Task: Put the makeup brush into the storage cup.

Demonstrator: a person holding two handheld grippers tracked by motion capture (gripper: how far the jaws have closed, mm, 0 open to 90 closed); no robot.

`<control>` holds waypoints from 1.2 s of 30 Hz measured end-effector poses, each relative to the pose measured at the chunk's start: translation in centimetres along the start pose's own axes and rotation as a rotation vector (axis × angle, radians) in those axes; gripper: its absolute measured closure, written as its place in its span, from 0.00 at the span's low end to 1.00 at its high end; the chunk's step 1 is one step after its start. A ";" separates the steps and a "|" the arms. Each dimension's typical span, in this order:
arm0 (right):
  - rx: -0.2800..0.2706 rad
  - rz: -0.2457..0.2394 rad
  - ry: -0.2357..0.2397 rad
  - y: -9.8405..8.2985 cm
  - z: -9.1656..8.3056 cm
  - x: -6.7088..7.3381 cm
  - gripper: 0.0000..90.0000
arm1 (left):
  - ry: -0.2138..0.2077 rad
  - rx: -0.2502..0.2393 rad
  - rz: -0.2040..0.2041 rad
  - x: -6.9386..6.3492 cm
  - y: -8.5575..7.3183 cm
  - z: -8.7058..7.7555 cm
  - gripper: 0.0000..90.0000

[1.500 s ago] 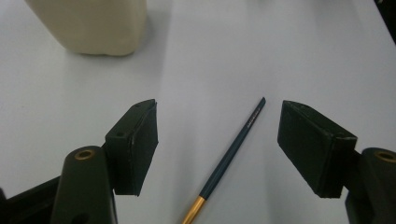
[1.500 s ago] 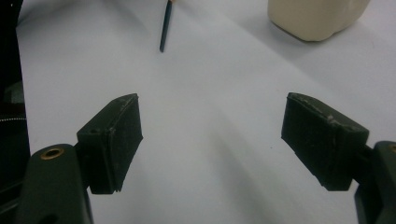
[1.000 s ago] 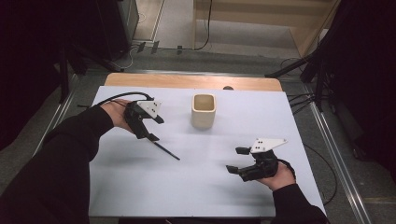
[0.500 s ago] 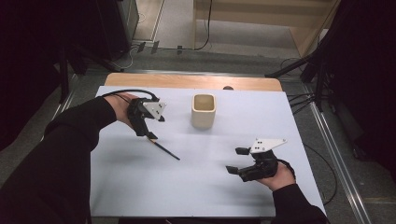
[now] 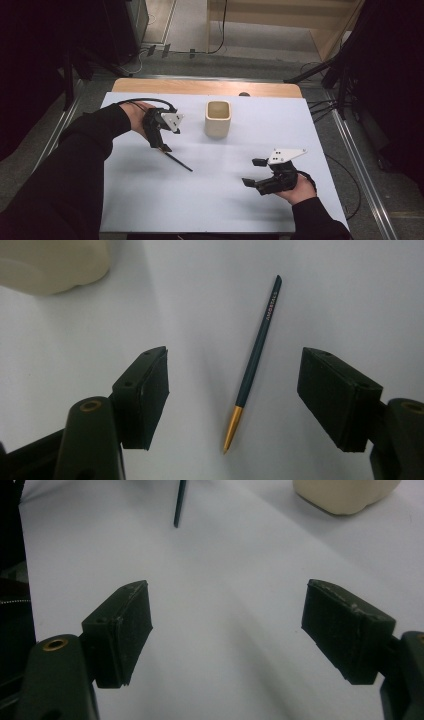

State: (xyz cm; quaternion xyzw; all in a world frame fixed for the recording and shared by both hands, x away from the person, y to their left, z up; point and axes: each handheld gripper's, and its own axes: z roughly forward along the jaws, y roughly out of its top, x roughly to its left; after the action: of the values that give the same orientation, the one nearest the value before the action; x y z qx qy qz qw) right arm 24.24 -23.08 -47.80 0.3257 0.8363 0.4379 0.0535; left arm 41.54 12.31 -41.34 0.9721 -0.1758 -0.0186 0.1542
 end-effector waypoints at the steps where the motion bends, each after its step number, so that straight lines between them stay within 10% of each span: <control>1: 0.000 0.001 0.000 0.0 0.0 0.0 0.23 | -0.009 0.013 0.004 0.0 0.0 0.2 0.32; 36: 0.009 0.002 -0.008 -0.1 0.1 0.0 0.23 | -0.043 0.064 0.022 -0.7 -1.5 5.4 0.35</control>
State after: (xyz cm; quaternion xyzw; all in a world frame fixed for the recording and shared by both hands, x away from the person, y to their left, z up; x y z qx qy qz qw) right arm 24.25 -23.08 -47.90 0.3285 0.8377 0.4329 0.0551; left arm 40.88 12.30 -46.97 0.9739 -0.1903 -0.0320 0.1197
